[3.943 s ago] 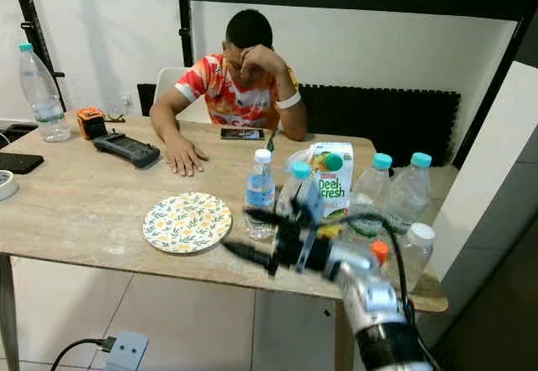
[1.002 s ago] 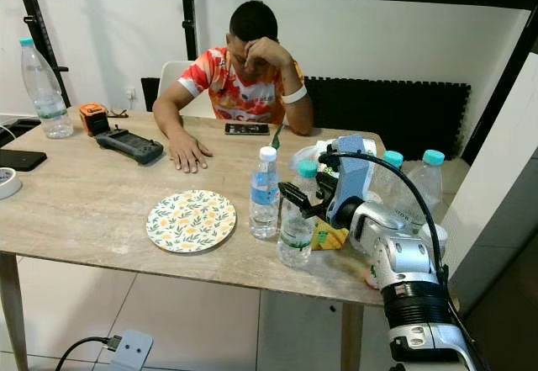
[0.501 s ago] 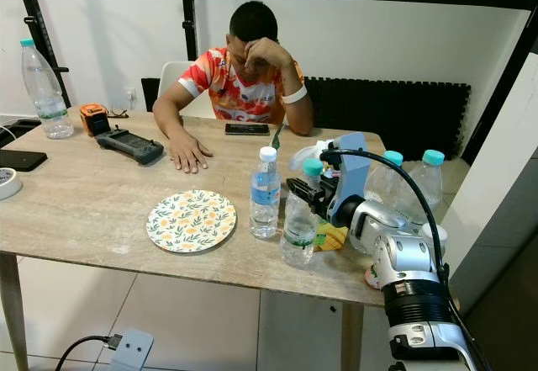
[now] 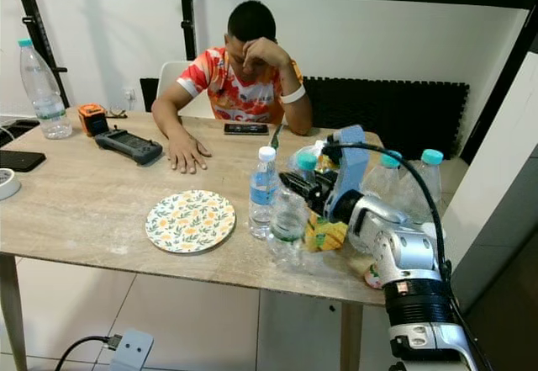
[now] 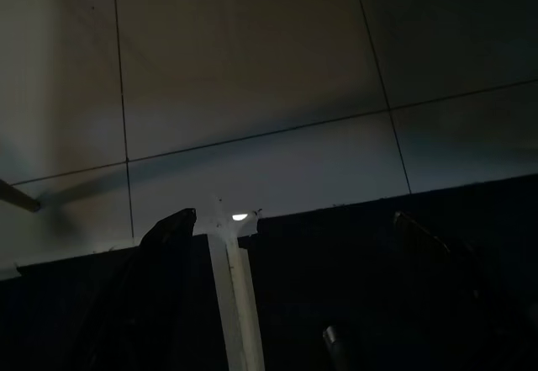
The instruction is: Restocking fridge
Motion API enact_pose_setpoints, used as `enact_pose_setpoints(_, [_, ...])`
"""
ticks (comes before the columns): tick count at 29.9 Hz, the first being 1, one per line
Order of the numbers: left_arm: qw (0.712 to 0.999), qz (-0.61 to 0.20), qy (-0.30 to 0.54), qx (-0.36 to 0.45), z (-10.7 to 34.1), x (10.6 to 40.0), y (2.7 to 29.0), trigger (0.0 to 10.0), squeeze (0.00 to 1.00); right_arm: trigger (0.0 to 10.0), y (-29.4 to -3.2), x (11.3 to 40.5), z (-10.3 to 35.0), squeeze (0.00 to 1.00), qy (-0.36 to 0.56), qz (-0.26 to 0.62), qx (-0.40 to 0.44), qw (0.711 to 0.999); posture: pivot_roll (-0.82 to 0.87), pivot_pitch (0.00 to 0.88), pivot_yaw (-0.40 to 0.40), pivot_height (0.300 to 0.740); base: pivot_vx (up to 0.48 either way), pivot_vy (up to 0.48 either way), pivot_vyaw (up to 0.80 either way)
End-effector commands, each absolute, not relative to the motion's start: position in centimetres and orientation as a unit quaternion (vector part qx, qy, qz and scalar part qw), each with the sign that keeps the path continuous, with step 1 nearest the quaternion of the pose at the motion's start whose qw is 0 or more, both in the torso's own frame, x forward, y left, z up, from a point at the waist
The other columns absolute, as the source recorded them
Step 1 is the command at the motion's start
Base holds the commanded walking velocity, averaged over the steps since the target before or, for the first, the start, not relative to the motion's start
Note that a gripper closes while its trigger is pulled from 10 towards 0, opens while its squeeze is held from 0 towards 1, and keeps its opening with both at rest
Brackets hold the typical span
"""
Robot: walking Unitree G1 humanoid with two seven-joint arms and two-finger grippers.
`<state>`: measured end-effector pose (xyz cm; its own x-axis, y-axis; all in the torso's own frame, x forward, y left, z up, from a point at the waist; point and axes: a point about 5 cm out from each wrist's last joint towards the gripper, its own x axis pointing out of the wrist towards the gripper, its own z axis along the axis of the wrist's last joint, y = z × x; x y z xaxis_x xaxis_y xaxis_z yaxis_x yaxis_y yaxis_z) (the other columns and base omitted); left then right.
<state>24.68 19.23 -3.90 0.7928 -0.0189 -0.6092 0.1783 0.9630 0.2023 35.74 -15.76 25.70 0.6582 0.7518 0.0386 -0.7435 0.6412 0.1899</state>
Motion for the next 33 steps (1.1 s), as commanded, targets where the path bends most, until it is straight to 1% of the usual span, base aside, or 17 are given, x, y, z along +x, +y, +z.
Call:
enact_pose_setpoints(1, [0.933,-0.058,0.331,0.13,-4.3,24.2,19.3,10.0,0.0,0.0,-15.5,34.2,27.2,0.0,-0.01,0.478,0.102,0.873,-0.04,0.063,-0.014,0.74,0.0,0.0,0.0])
enact_pose_setpoints(2, [0.933,-0.058,0.331,0.13,-4.3,24.2,19.3,10.0,0.0,0.0,-15.5,34.2,27.2,0.0,-0.01,0.478,0.102,0.873,-0.04,0.063,-0.014,0.74,0.0,0.0,0.0])
enact_pose_setpoints(4, [0.933,-0.06,0.33,0.129,-4.3,24.3,19.2,10.0,0.0,0.0,-15.4,33.0,27.3,0.0,-0.014,0.522,0.084,0.849,-0.04,0.064,-0.018,0.74,0.0,0.0,0.0])
enact_pose_setpoints(8, [0.933,-0.06,0.331,0.128,-4.3,24.3,19.2,10.0,0.0,0.0,-15.4,32.3,27.1,0.0,-0.009,0.543,0.076,0.837,-0.04,0.063,-0.018,0.74,0.0,0.0,0.0])
enact_pose_setpoints(9, [0.933,-0.061,0.331,0.126,-4.3,24.3,19.1,10.0,0.0,0.0,-15.2,31.0,26.8,0.0,-0.001,0.583,0.078,0.809,-0.05,0.065,-0.015,0.74,0.0,0.0,0.0])
enact_pose_setpoints(10, [0.933,-0.061,0.331,0.126,-4.3,24.2,19.1,10.0,0.0,0.0,-15.0,30.5,26.8,0.0,0.001,0.598,0.082,0.798,-0.05,0.065,-0.015,0.74,0.0,0.0,0.0])
enact_pose_setpoints(16, [0.933,-0.064,0.332,0.126,-4.3,24.3,18.9,10.0,0.0,0.0,-14.0,29.2,26.4,0.0,0.014,0.641,0.093,0.762,-0.06,0.07,-0.014,0.74,0.0,0.0,0.0])
enact_pose_setpoints(19, [0.933,-0.068,0.331,0.127,-4.3,24.4,18.6,10.0,0.0,0.0,-12.6,28.7,22.3,0.0,0.098,0.656,0.085,0.743,-0.07,0.076,-0.016,0.74,0.0,0.0,0.0])
enact_pose_setpoints(21, [0.933,-0.068,0.331,0.127,-4.3,24.4,18.6,10.0,0.0,0.0,-12.6,28.7,22.3,0.0,0.098,0.656,0.085,0.743,-0.07,0.076,-0.016,0.74,0.0,0.0,0.0])
enact_pose_setpoints(26, [0.933,-0.07,0.327,0.131,-4.1,24.7,18.6,10.0,0.0,0.0,-11.9,28.7,17.0,0.0,0.176,0.634,0.065,0.75,-0.06,0.085,-0.022,0.74,0.0,0.0,0.0])
enact_pose_setpoints(27, [0.934,-0.07,0.324,0.135,-3.9,25.0,18.7,10.0,0.0,0.0,-11.9,29.0,15.1,0.0,0.199,0.61,0.047,0.766,-0.06,0.087,-0.023,0.74,0.0,0.0,0.0])
enact_pose_setpoints(28, [0.934,-0.07,0.324,0.135,-3.9,25.0,18.7,10.0,0.0,0.0,-11.9,29.0,15.1,0.0,0.199,0.61,0.047,0.766,-0.06,0.087,-0.023,0.74,0.0,0.0,0.0])
enact_pose_setpoints(29, [0.935,-0.068,0.319,0.137,-3.6,25.3,18.8,10.0,0.0,0.0,-12.0,29.5,13.1,0.0,0.215,0.572,0.023,0.791,-0.06,0.089,-0.029,0.74,0.0,0.0,0.0])
enact_pose_setpoints(30, [0.935,-0.068,0.319,0.137,-3.6,25.3,18.8,10.0,0.0,0.0,-12.0,29.5,13.1,0.0,0.215,0.572,0.023,0.791,-0.06,0.089,-0.029,0.74,0.0,0.0,0.0])
enact_pose_setpoints(31, [0.937,-0.066,0.316,0.134,-3.5,25.6,18.7,10.0,0.0,0.0,-12.5,30.1,10.7,0.0,0.227,0.517,0.017,0.825,-0.06,0.082,-0.049,0.74,0.0,0.0,0.0])
enact_pose_setpoints(32, [0.937,-0.07,0.314,0.133,-3.4,25.7,18.5,10.0,0.0,0.0,-12.8,30.2,9.0,0.0,0.234,0.483,0.009,0.844,-0.06,0.081,-0.053,0.74,0.0,0.0,0.0])
enact_pose_setpoints(33, [0.937,-0.07,0.314,0.133,-3.4,25.7,18.5,10.0,0.0,0.0,-12.8,30.2,9.0,0.0,0.234,0.483,0.009,0.844,-0.06,0.081,-0.053,0.74,0.0,0.0,0.0])
